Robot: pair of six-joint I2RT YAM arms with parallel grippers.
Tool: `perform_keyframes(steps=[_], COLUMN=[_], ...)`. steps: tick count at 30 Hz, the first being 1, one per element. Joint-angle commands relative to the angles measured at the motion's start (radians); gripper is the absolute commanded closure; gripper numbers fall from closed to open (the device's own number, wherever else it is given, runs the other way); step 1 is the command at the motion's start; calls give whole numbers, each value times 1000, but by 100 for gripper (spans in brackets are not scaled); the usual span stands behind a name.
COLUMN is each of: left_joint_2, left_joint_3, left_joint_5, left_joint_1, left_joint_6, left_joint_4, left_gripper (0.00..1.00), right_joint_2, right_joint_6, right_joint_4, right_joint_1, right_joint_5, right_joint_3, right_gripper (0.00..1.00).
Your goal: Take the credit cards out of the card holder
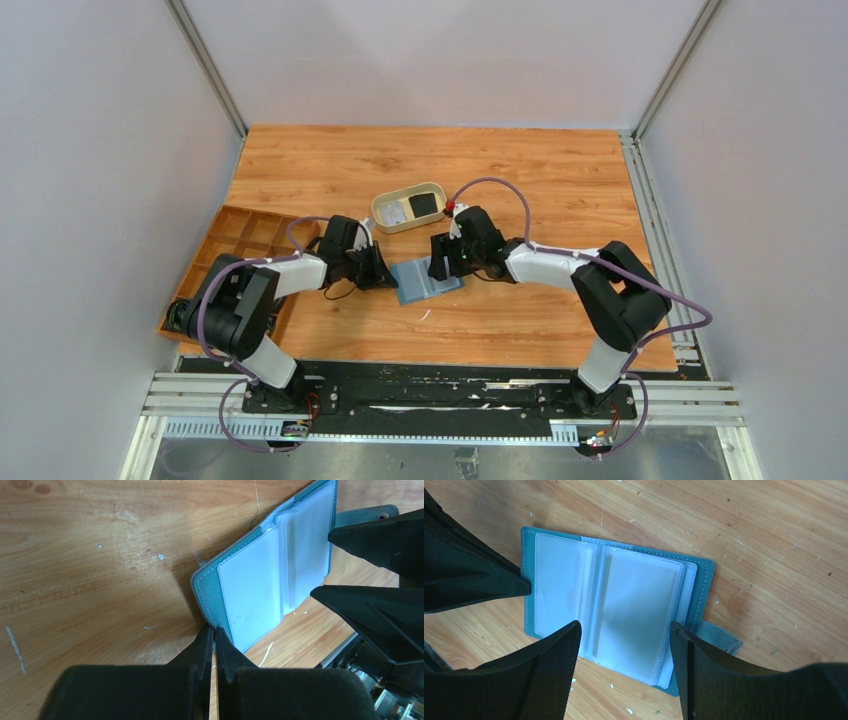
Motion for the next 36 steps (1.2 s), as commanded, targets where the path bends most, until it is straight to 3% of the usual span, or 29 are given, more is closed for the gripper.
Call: perform_keyframes(steps=[1,8,27,36], left_joint_2=[53,53,46,40], left_joint_3=[-37,-44,-62,-63], left_joint_5=[-175,-177,-173,-173], left_joint_1=[6,6,6,6], left_joint_6=[72,72,70,70], left_joint_4=[-159,-155,-141,-140], left_gripper=[100,100,100,100], right_joint_2=[4,-21,-85,-55], right_joint_6=[10,33,16,34], right_joint_4=[-27,38,-17,14], right_joint_1=[9,11,25,62], right_joint_5=[-13,-145,-148,-258], right_joint_3=[-43,-63,-23,54], right_gripper=[30,32,33,34])
